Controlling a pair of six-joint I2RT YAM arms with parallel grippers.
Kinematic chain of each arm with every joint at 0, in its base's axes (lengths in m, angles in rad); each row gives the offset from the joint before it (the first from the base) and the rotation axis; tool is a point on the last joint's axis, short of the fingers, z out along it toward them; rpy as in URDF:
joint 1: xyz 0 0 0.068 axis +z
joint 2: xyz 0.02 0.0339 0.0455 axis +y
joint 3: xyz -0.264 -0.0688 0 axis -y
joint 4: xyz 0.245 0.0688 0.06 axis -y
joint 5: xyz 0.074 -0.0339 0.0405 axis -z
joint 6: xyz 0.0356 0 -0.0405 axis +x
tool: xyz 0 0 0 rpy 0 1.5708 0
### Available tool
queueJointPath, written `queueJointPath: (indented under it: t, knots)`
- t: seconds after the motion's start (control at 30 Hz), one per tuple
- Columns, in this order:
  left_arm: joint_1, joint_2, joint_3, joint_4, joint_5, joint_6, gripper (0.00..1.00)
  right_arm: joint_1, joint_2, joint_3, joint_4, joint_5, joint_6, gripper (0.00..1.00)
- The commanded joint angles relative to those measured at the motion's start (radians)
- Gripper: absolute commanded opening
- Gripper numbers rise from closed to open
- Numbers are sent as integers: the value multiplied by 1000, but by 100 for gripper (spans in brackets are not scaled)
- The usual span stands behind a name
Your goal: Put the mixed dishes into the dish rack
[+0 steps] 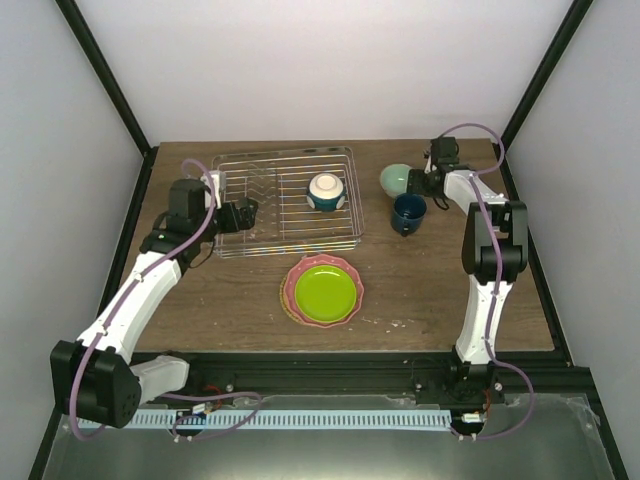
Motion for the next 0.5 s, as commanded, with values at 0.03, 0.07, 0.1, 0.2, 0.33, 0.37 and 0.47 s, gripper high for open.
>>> queueJointPath:
  t: [0.03, 0.07, 0.1, 0.2, 0.33, 0.37, 0.47]
  knots:
    - [-6, 0, 37, -10, -16, 11, 100, -15, 40, 26, 26, -58, -19, 74]
    - [-5, 1, 38, -10, -16, 9, 100, -17, 47, 31, 29, -71, -22, 73]
    - [-4, 3, 39, -9, -16, 9, 100, -18, 56, 37, 33, -81, -24, 72]
    - [-7, 8, 38, -12, -15, 8, 100, -18, 91, 61, 37, -110, -24, 67]
    - [-11, 8, 44, -21, -25, 13, 100, -18, 132, 93, 39, -138, -21, 59]
    - [-14, 8, 45, -25, -31, 14, 100, -20, 139, 97, 41, -141, -22, 55]
    - [-20, 8, 53, -34, -49, 18, 100, -19, 143, 102, 47, -140, -27, 40]
